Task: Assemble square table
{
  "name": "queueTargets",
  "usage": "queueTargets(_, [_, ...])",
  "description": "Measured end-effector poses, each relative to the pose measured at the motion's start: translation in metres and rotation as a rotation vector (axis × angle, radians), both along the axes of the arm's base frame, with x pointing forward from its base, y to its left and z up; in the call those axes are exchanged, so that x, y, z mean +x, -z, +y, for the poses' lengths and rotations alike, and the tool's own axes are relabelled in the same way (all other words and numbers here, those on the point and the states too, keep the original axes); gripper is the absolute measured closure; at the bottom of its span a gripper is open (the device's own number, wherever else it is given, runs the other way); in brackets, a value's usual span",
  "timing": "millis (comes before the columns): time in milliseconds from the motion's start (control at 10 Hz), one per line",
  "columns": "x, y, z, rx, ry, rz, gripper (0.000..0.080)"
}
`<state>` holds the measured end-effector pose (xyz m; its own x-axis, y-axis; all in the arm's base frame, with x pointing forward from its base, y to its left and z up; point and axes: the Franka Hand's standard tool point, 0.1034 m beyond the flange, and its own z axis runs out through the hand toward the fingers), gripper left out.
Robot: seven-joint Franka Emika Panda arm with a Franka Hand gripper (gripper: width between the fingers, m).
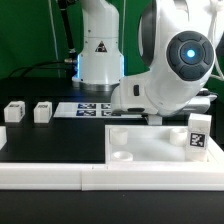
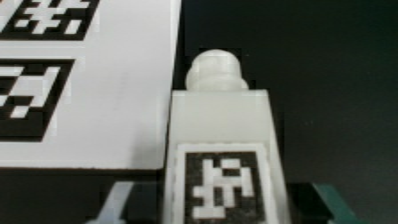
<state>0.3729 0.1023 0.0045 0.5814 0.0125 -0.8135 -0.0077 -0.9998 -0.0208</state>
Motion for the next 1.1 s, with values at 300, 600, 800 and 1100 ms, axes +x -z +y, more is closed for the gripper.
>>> queueTargets(300, [0.0,0.0,0.0,0.0,0.0,0.0,0.0511])
queueTargets(600, [0.027,-0.039,-0.017,0.072,-0.024,-0.037,0.0509])
queueTargets(800, [0.049,-0.072,-0.037,0.119,-0.026,-0.099,0.0509])
queueTargets(1100, [0.067,-0.094,-0.049,0.137,-0.027,-0.271,0.0509])
